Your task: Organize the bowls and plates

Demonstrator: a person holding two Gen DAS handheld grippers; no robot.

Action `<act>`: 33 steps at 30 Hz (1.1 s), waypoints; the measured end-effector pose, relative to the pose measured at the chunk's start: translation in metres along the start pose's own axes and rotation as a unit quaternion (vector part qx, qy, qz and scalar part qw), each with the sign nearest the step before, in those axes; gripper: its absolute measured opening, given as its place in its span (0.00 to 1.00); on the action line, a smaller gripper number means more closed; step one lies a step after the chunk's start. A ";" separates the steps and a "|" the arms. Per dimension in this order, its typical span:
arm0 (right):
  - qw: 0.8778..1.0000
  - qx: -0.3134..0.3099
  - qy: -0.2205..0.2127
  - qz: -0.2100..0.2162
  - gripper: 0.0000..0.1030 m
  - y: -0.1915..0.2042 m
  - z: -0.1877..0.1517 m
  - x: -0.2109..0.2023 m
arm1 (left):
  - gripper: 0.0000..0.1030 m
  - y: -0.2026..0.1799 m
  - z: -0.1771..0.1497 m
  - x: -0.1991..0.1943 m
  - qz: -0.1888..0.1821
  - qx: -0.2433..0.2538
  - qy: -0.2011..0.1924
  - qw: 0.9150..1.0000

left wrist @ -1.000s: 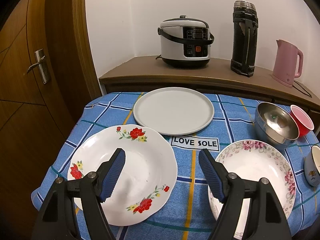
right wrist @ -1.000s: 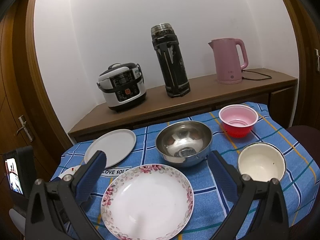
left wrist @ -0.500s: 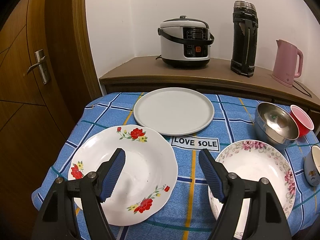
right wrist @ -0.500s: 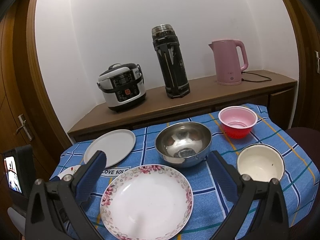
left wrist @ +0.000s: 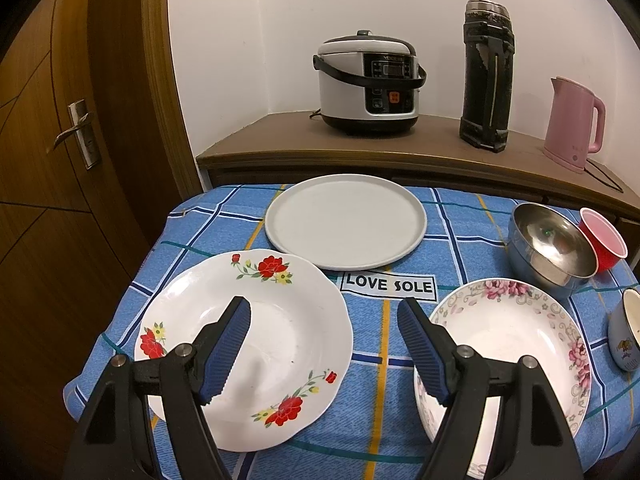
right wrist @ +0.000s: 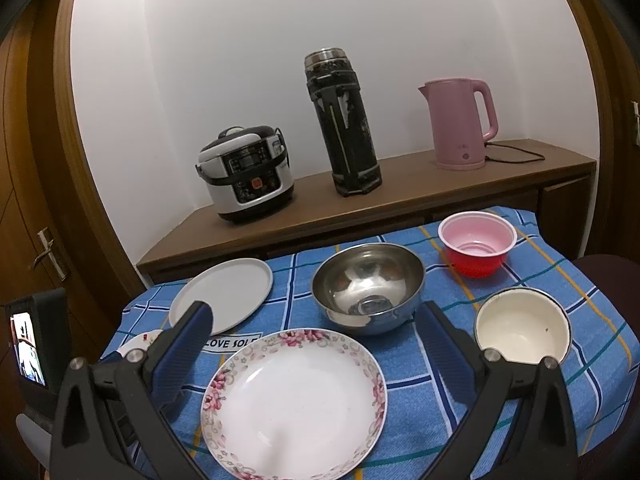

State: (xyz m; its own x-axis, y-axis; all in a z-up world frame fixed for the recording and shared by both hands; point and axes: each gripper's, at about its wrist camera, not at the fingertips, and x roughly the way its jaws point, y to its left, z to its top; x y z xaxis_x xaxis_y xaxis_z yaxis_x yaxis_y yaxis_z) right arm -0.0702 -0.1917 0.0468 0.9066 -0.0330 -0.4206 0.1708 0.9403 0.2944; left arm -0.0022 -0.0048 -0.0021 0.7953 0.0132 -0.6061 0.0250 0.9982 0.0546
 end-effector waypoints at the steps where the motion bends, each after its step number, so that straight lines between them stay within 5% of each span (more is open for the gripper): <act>1: 1.000 0.000 0.000 0.000 1.00 0.000 0.000 0.000 | 0.75 0.000 0.000 0.000 0.000 0.000 0.000 1.000; 33: 1.000 -0.019 0.012 0.011 1.00 0.014 -0.003 0.014 | 0.75 0.021 0.005 0.010 0.007 -0.003 0.007 1.000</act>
State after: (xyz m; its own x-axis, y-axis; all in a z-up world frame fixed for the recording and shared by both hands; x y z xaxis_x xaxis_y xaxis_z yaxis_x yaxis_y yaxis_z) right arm -0.0563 -0.1779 0.0422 0.9005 -0.0039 -0.4348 0.1353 0.9528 0.2718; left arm 0.0088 0.0157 -0.0030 0.7870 0.0272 -0.6164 0.0106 0.9983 0.0575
